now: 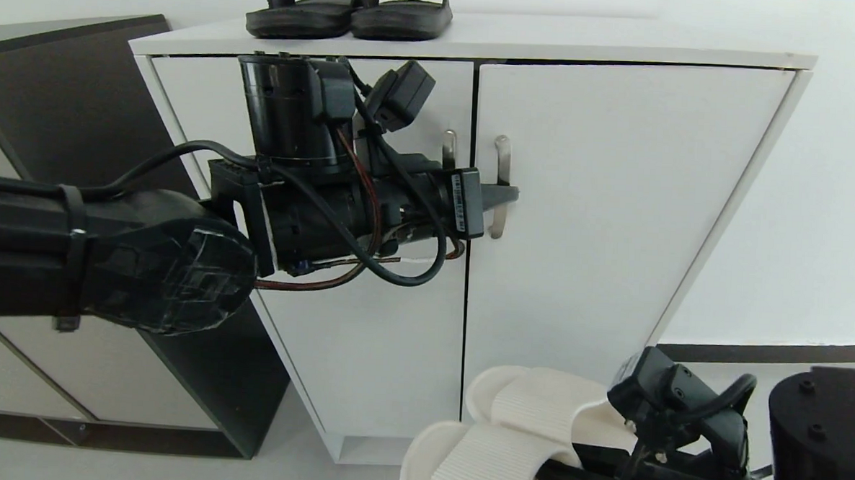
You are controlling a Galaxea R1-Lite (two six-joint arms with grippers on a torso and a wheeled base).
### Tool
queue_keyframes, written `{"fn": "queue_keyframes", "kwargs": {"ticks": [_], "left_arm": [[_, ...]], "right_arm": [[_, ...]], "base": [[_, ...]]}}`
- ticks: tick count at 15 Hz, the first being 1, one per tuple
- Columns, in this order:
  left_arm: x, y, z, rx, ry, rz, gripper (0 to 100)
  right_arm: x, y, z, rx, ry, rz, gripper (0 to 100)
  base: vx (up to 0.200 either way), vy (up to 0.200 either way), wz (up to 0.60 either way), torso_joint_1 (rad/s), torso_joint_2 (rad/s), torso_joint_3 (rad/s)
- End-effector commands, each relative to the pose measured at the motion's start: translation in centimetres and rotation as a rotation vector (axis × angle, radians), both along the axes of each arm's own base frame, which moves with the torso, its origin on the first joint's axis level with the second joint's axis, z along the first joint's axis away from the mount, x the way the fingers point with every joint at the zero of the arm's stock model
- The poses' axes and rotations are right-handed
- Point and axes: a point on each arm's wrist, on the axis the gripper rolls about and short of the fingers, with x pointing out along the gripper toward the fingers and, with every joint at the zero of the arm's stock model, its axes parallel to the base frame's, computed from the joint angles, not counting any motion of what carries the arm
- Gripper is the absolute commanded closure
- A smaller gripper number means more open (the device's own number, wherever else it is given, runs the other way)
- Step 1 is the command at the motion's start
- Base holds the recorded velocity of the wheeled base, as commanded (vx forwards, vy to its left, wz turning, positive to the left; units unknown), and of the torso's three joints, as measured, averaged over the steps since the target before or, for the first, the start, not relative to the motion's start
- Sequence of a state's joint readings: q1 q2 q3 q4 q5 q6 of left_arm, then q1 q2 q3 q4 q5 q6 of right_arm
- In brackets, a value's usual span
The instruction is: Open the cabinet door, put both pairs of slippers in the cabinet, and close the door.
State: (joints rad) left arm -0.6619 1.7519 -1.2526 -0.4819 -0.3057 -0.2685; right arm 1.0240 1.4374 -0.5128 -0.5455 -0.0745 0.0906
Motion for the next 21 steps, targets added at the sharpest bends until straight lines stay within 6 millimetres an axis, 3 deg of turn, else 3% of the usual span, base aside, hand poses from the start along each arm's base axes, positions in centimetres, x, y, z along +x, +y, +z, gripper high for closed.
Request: {"fn": "queue_keyframes", "kwargs": {"ticks": [1,3,9,12,18,21], "left_arm": [[-2.4,0.9,1.2,-0.019,-0.022,-0.025,100],[-5.1,1.7,1.4,-0.023,-0.025,-0.057,100],[-9.0,4.1,2.2,-0.046,-0.053,-0.069,100],[-7.5,4.3,1.9,-0.037,-0.044,-0.009,100],[-1.9,1.8,1.4,-0.029,-0.032,0.047,100],[-0.7,1.3,1.4,-0.031,-0.036,0.052,100]], "right_arm": [[-0.9,-0.5,0.3,0.016,-0.003,0.043,100],[-1.7,-1.3,0.0,0.006,-0.016,0.132,100],[-1.8,-1.4,-0.1,-0.001,-0.020,0.140,100],[-1.7,-1.3,-0.1,0.001,-0.020,0.139,100],[-1.7,-1.2,0.0,0.003,-0.022,0.138,100],[-1.9,-1.0,-0.1,-0.004,-0.017,0.152,100]], "base": [[0.000,0.000,0.00,0.000,0.00,0.000],[0.000,0.000,0.00,0.000,0.00,0.000],[0.000,0.000,0.00,0.000,0.00,0.000],[0.000,0.000,0.00,0.000,0.00,0.000],[0.000,0.000,0.00,0.000,0.00,0.000],[0.000,0.000,0.00,0.000,0.00,0.000]]}}
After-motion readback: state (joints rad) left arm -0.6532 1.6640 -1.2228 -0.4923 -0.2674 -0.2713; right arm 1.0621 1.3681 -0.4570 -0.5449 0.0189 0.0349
